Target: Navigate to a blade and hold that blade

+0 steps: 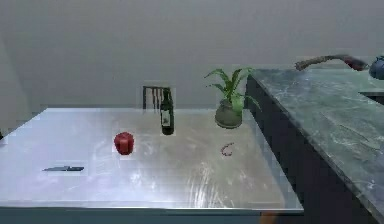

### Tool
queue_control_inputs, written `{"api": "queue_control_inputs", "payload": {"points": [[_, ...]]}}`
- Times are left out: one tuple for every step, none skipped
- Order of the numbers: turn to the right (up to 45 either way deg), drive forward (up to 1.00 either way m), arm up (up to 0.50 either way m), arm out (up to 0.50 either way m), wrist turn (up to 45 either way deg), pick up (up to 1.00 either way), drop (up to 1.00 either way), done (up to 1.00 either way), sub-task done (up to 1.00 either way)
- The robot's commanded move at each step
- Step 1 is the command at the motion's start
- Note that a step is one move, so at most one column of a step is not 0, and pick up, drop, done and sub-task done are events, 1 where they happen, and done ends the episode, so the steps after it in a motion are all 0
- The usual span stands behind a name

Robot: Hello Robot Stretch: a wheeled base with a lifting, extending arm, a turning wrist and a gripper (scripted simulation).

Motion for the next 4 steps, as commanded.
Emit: {"api": "queue_control_inputs", "payload": {"points": [[33.0,0.0,0.0,0.0,0.0,0.0,0.0,0.0,0.0],[0.0,0.35,0.0,0.0,0.0,0.0,0.0,0.0,0.0],[-45.0,0.0,0.0,0.0,0.0,0.0,0.0,0.0,0.0],[-30.0,0.0,0.0,0.0,0.0,0.0,0.0,0.0,0.0]]}}
